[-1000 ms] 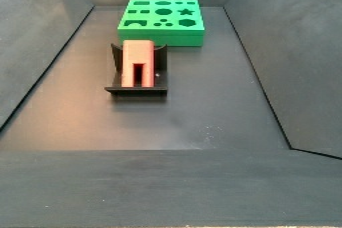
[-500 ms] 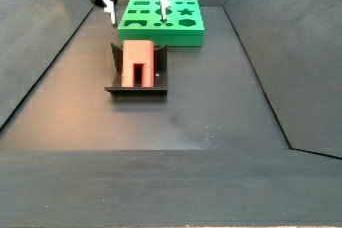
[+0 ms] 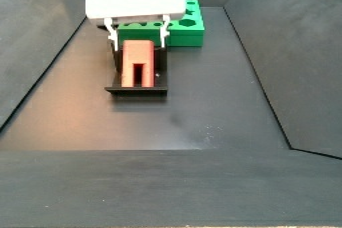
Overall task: Pick up the square-circle object. Move up. Place the square-circle object on the fixture. Regrasp the square-circle object. Rotate the square-circle object. Move to above the board. Insert the square-circle object.
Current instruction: Regrasp the square-circle object, then rotate the square-circle object.
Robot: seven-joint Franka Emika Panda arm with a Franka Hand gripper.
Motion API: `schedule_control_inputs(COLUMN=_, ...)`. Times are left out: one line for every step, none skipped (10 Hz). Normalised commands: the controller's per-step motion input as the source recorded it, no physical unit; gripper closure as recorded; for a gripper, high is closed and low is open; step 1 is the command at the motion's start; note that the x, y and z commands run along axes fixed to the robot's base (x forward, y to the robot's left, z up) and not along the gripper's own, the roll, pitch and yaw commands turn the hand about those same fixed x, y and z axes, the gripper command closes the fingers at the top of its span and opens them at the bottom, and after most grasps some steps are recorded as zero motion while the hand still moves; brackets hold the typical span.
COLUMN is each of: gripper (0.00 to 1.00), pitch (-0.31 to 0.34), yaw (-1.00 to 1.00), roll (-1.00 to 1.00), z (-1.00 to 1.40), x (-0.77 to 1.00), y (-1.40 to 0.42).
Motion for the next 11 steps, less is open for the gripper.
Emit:
schedule_control_inputs(gripper=0.0, pitch=-0.021, yaw=-0.03, roll=0.06, z=-0.41, x=0.07, y=0.01)
schedule_control_inputs(gripper=0.0, pitch=-0.01, yaw=-0.05, roll=0.06, z=-0.31, x=0.05, y=0.01)
schedule_control_inputs(gripper=0.0, pitch=-0.013, yaw=-0.05, roll=0.07, z=-0.21, x=0.04, y=0.0)
schedule_control_inputs(gripper=0.0, pitch=-0.01, yaw=-0.05, roll=0.07, z=-0.19, x=0.02, y=0.0)
schedule_control_inputs(gripper=0.0, pitch=-0.008, yaw=-0.04, roll=0.07, z=-0.19, x=0.01, y=-0.01)
schedule_control_inputs(gripper=0.0, pitch=-0.008, yaw=-0.04, roll=0.07, z=-0.19, x=0.01, y=-0.01)
schedule_control_inputs(gripper=0.0, pitch=-0.008, yaw=-0.04, roll=0.07, z=-0.19, x=0.01, y=-0.01)
schedule_control_inputs(gripper=1.0, pitch=0.0, yaw=0.0, roll=0.0, z=-0.5, x=0.0, y=0.0)
schedule_control_inputs(gripper=1.0, pitch=0.0, yaw=0.0, roll=0.0, z=1.0, x=-0.85, y=0.12)
schedule_control_inputs(gripper=1.0, pitch=-0.009, yaw=0.0, roll=0.0, z=1.0, x=-0.85, y=0.12)
schedule_control_inputs(gripper=1.0, pitch=-0.049, yaw=0.02, roll=-0.07, z=1.0, x=-0.84, y=0.11)
